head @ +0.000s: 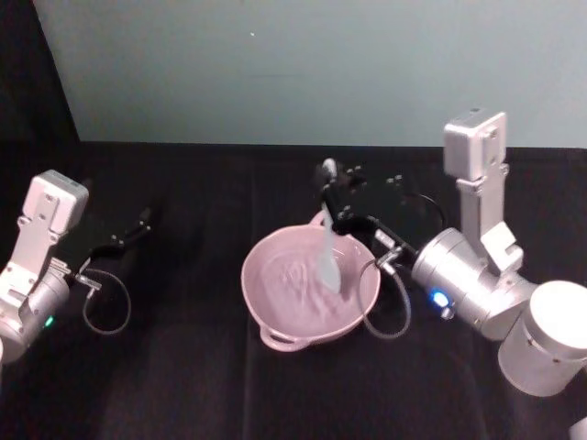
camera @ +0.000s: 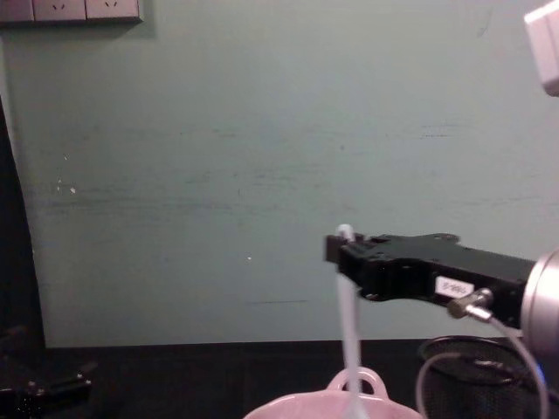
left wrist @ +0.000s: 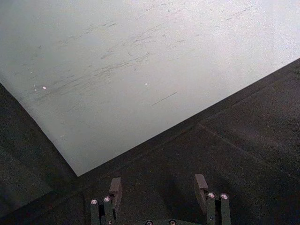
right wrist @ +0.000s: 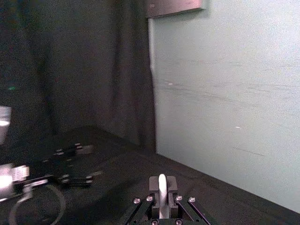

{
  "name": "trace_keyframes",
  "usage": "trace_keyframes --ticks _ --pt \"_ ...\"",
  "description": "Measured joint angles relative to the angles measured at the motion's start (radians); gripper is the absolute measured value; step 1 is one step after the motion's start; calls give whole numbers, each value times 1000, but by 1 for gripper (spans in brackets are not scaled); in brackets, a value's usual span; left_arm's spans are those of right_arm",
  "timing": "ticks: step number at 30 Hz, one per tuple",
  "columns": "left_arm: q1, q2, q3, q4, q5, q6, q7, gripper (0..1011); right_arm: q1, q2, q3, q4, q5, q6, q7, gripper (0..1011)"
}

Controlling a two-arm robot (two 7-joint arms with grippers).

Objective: Use the one hand to pick up the spoon and stir the clear water in the bowl.

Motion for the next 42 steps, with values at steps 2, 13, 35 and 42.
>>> trace_keyframes --ticks 2,13,35,42 --pt "0 0 0 0 0 0 0 1011 -3 1 -12 -9 -5 3 8 109" --pt "0 0 0 0 0 0 0 1011 13 -37 -61 12 1 -2 36 109" --pt "0 0 0 0 0 0 0 1011 113 -119 23 236 113 -91 4 109" --pt "0 0 0 0 0 0 0 1011 93 -89 66 207 120 -93 -19 109"
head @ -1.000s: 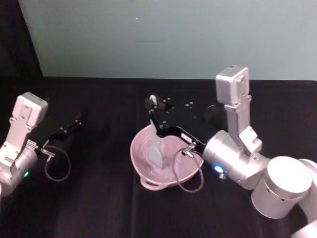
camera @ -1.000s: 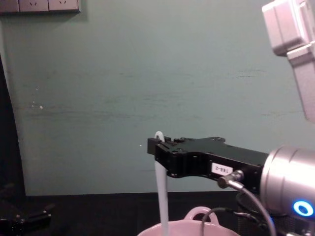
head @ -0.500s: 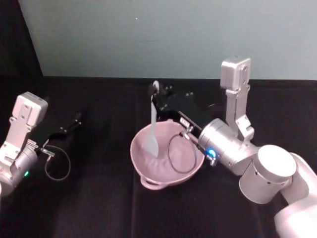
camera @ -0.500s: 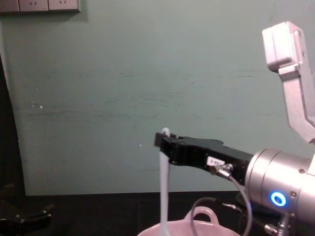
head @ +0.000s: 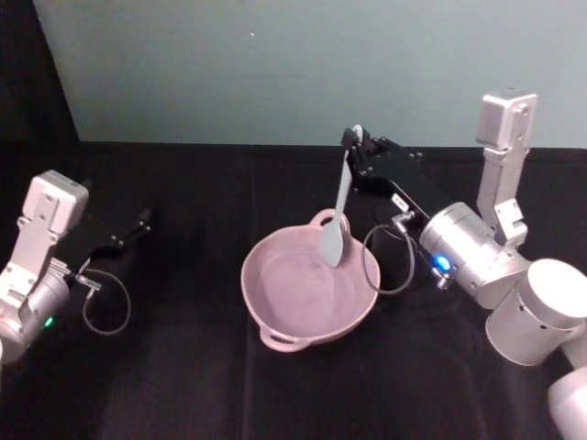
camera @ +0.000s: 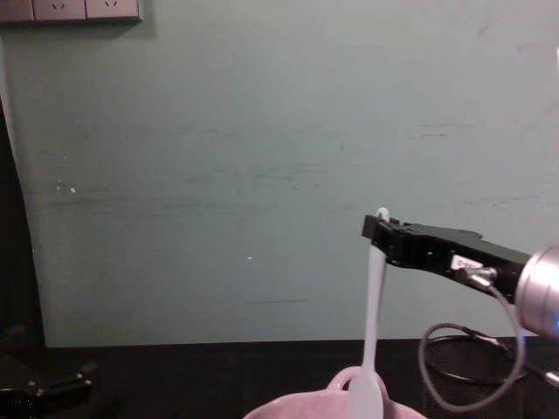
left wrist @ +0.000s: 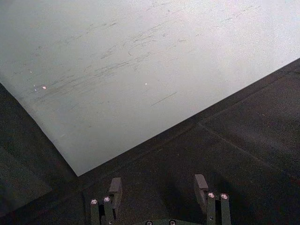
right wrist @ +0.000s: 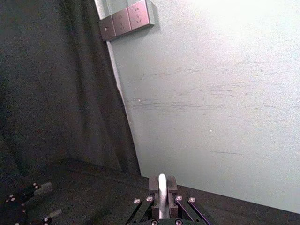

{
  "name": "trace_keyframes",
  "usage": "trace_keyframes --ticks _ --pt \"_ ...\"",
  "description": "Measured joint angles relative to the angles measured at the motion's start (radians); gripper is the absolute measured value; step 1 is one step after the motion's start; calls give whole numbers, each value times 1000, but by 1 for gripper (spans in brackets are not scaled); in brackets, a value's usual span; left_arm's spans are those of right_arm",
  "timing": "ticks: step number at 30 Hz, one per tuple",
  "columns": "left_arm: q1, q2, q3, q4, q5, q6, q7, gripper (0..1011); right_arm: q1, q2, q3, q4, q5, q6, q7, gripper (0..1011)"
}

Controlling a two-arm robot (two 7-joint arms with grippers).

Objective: Use the one hand to pick up the spoon and stir the clear water in the bowl.

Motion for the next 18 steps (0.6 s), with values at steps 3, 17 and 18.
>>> trace_keyframes --ticks 3,17,18 --pt "0 0 0 0 0 0 0 1011 -12 13 8 -18 0 9 -2 109" --pt "0 0 0 0 0 0 0 1011 -67 96 -44 -158 -91 81 6 109" --pt "0 0 0 0 0 0 0 1011 -68 100 -50 -166 -99 86 9 109"
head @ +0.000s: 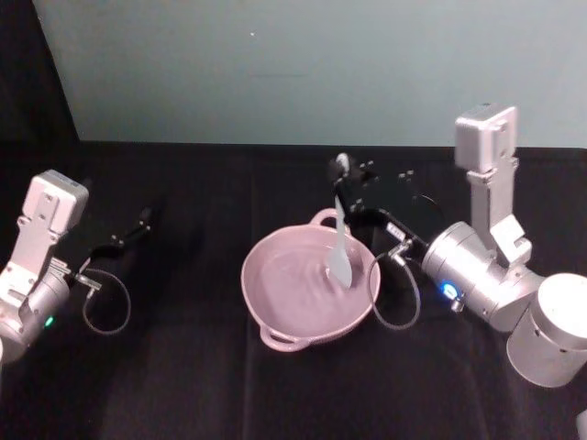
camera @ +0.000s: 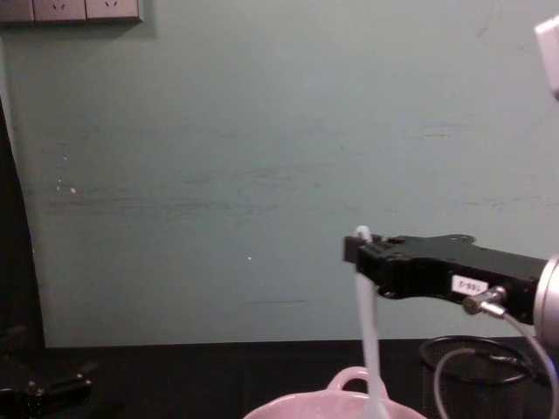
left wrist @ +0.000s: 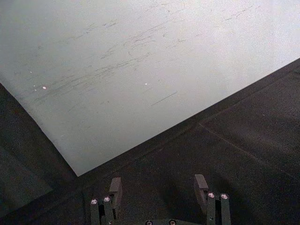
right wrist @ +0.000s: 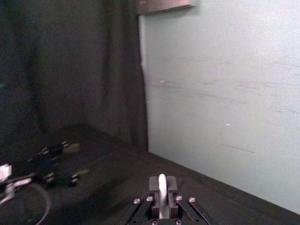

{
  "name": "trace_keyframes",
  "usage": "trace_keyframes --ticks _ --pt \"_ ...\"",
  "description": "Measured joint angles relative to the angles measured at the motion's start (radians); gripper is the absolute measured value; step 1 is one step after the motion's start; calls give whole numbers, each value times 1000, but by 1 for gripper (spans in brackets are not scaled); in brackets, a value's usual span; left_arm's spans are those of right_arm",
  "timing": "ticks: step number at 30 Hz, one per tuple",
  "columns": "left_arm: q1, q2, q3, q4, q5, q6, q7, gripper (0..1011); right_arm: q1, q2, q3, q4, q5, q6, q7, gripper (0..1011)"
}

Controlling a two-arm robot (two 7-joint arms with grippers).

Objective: Use the one hand to pick up the spoon and stir the clear water in the bowl.

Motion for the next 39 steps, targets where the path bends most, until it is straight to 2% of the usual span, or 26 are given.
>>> trace_keyframes --ticks 7,14,19,24,28,33,39 --pt "0 0 0 0 0 0 0 1011 1 15 -61 -49 -38 30 46 109" --pt "0 0 0 0 0 0 0 1011 16 -11 -110 -48 -43 33 73 109" --pt "0 0 0 0 0 0 0 1011 34 -39 -119 -13 -33 20 77 109" --pt "0 0 0 0 0 0 0 1011 53 -78 -108 48 9 2 77 109" --pt "0 0 0 0 0 0 0 1011 71 -115 -77 120 68 -19 72 109" --pt "0 0 0 0 0 0 0 1011 91 -128 -38 177 99 -41 42 109" --pt "0 0 0 0 0 0 0 1011 93 -116 4 190 110 -52 9 109"
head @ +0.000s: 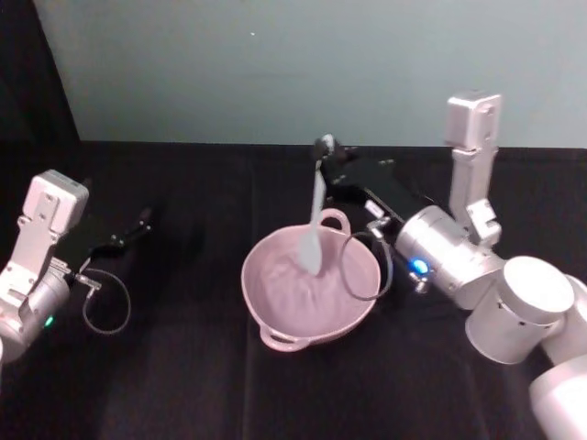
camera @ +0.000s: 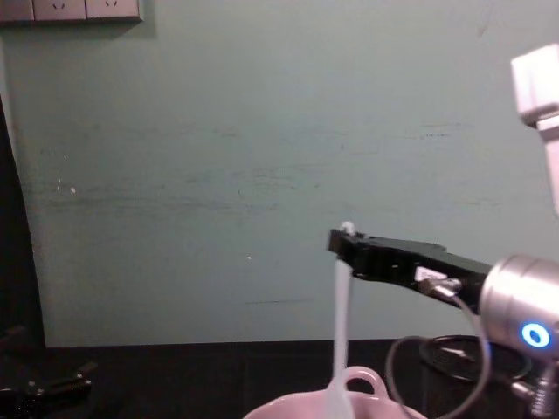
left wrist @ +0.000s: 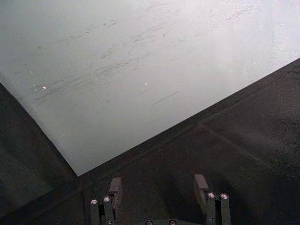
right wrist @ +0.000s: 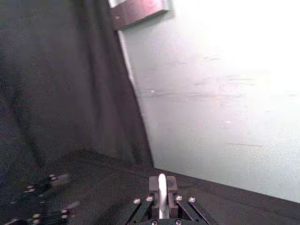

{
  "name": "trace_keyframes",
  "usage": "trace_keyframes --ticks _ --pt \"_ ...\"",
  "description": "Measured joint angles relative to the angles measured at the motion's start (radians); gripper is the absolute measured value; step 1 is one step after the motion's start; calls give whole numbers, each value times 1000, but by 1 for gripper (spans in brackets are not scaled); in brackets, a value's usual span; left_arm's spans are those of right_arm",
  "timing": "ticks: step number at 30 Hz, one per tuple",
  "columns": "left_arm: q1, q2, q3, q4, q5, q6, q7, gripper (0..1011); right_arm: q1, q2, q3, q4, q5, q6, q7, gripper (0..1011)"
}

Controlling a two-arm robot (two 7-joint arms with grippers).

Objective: Use the one hand to pick up the spoon and stir the clear water in the bowl.

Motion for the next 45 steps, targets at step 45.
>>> trace_keyframes --ticks 45 --pt "0 0 0 0 0 0 0 1011 -75 39 -117 -182 -169 35 45 109"
